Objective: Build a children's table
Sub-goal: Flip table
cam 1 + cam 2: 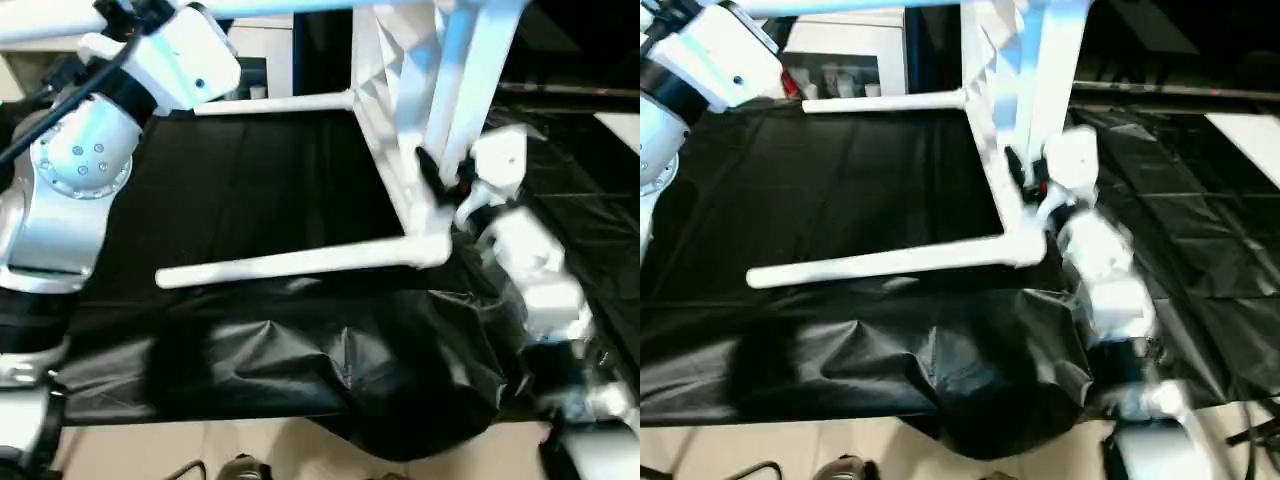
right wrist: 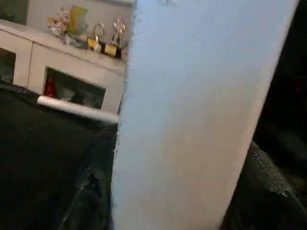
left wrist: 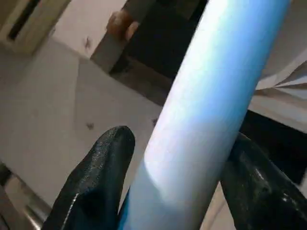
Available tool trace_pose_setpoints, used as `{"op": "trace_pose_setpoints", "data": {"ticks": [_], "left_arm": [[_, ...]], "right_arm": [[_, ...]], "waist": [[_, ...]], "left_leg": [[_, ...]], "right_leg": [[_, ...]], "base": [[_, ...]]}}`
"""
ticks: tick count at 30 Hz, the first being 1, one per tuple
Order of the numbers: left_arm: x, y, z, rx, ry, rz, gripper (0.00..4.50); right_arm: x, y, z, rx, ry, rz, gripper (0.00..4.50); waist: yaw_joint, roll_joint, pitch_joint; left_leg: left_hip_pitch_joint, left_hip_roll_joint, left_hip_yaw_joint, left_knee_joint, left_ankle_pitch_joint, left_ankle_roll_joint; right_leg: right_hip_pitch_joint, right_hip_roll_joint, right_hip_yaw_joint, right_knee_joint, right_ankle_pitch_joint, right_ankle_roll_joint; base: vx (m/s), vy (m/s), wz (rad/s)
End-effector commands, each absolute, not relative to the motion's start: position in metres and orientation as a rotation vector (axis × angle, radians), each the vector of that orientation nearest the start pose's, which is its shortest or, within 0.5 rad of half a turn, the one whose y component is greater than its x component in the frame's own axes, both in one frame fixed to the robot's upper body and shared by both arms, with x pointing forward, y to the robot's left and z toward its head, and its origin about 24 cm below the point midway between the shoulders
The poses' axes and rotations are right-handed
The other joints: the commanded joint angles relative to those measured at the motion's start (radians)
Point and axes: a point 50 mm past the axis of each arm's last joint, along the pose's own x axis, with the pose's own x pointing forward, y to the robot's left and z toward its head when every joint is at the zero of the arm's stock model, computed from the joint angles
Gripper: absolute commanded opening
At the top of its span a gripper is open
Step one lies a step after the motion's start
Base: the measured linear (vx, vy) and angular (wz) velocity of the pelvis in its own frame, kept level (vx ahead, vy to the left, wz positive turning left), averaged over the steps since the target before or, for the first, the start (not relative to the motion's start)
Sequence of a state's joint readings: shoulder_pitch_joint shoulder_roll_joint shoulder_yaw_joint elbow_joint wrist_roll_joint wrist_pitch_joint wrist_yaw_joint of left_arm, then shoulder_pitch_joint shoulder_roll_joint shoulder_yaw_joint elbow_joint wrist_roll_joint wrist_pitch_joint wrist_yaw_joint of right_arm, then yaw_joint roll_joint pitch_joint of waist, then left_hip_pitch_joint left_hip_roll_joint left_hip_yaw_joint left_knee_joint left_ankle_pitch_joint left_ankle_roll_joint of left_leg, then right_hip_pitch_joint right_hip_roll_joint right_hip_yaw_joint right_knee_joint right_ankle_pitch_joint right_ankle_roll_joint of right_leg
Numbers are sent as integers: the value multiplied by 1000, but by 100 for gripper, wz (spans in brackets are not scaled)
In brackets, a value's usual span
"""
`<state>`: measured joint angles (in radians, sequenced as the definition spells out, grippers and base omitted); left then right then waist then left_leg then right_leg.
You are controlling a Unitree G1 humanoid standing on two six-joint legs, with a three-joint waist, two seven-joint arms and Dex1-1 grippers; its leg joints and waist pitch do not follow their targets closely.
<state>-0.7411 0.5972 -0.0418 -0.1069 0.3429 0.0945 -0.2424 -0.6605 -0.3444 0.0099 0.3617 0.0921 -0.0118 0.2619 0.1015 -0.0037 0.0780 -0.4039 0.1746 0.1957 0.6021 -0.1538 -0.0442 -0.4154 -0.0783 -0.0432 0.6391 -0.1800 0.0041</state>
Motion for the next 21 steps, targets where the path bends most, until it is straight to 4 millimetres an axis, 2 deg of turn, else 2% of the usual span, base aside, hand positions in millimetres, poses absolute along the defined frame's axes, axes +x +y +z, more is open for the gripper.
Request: {"op": "trace_pose_setpoints", "data": {"ticks": [1, 2, 3, 4, 6, 8, 9, 10, 11, 12, 13, 14, 15, 16, 17, 18, 19, 20, 21], "left_arm": [[322, 197, 277, 633, -572, 20, 261], [321, 200, 277, 591, -567, 43, 261], [322, 201, 274, 542, -548, 50, 261], [323, 201, 270, 499, -530, 50, 261], [324, 201, 267, 461, -517, 49, 261], [325, 204, 247, 348, -439, 44, 261], [325, 205, 239, 332, -406, 42, 258], [325, 205, 239, 331, -405, 41, 255], [326, 205, 224, 313, -329, 28, 252], [325, 206, 208, 305, -249, 15, 250], [325, 206, 195, 307, -175, 1, 246], [325, 206, 195, 307, -174, 1, 241], [323, 207, 186, 318, -132, 6, 231], [322, 208, 180, 334, -107, 2, 231], [321, 209, 175, 341, -87, 8, 212], [319, 210, 170, 347, -64, 10, 212], [317, 212, 163, 374, -29, 11, 198], [317, 212, 163, 374, -29, 11, 198], [314, 216, 156, 391, 4, 26, 192]], "right_arm": [[363, -182, 225, -438, -443, 303, 247], [364, -185, 233, -454, -458, 299, 244], [365, -189, 246, -475, -479, 298, 241], [366, -192, 257, -494, -497, 297, 241], [367, -194, 267, -517, -512, 300, 240], [369, -195, 298, -642, -545, 344, 239], [369, -194, 306, -683, -546, 364, 239], [369, -194, 306, -685, -546, 365, 239], [369, -190, 319, -763, -545, 418, 239], [370, -185, 331, -826, -540, 468, 239], [370, -181, 338, -871, -530, 513, 239], [370, -181, 338, -871, -530, 513, 239], [372, -177, 342, -907, -521, 538, 239], [373, -174, 345, -932, -520, 549, 239], [374, -171, 347, -953, -518, 561, 239], [375, -167, 350, -975, -520, 570, 239], [376, -161, 355, -1004, -526, 580, 239], [376, -161, 355, -1004, -526, 580, 239], [377, -156, 361, -1026, -536, 586, 239]], "waist": [[3, -40, -85], [7, -35, -83], [6, -40, -83], [15, -35, -81], [20, -32, -80], [18, -34, -77], [17, -32, -77], [10, -32, -73], [9, -34, -74], [-2, -40, -74], [-8, -41, -70], [-10, -41, -68], [-13, -40, -64], [-19, -40, -65], [-24, -41, -63], [-26, -39, -67], [-31, -36, -72], [-34, -36, -71], [-34, -37, -74]], "left_leg": [[17, 36, -19, -53, -151, 9], [19, 34, -15, -49, -153, 25], [21, 33, -13, -46, -157, 31], [22, 34, -13, -44, -163, 39], [27, 36, -12, -43, -184, 39], [28, 39, -14, -45, -220, 29], [32, 41, -15, -45, -240, 26], [27, 41, -20, -48, -276, 16], [32, 43, -20, -49, -304, 9], [34, 45, -25, -50, -351, -5], [36, 46, -29, -50, -407, -16], [40, 45, -29, -48, -436, -20], [46, 43, -32, -45, -488, -34], [48, 41, -37, -42, -529, -46], [46, 40, -39, -44, -545, -50], [49, 42, -44, -47, -568, -59], [48, 45, -50, -47, -588, -68], [39, 46, -54, -53, -593, -69], [29, 52, -59, -60, -587, -70]], "right_leg": [[53, -57, 36, -68, -194, -169], [46, -58, 37, -71, -211, -171], [46, -57, 38, -73, -222, -171], [42, -60, 38, -76, -253, -167], [37, -58, 36, -80, -296, -161], [32, -52, 31, -84, -334, -152], [27, -52, 31, -84, -344, -152], [29, -50, 28, -86, -370, -147], [25, -50, 29, -89, -389, -140], [24, -50, 26, -88, -418, -135], [17, -52, 25, -93, -470, -126], [12, -51, 25, -99, -499, -117], [1, -52, 25, -106, -559, -97], [-4, -53, 21, -113, -600, -77], [-5, -51, 19, -115, -611, -66], [-7, -49, 17, -116, -605, -59], [-6, -50, 16, -108, -556, -78], [0, -48, 15, -104, -528, -86], [7, -50, 15, -94, -460, -105]], "base": [[0, 0, 0], [0, 0, 0], [0, 0, 0], [0, 0, 0], [0, 0, 0], [0, 0, 0], [0, 0, 0], [0, 0, 0], [0, 0, 0], [0, 0, 0], [0, 0, 0], [0, 0, 0], [0, 0, 0], [0, 0, 0], [0, 0, 0], [0, 0, 0], [0, 0, 0], [0, 0, 0], [0, 0, 0]]}}
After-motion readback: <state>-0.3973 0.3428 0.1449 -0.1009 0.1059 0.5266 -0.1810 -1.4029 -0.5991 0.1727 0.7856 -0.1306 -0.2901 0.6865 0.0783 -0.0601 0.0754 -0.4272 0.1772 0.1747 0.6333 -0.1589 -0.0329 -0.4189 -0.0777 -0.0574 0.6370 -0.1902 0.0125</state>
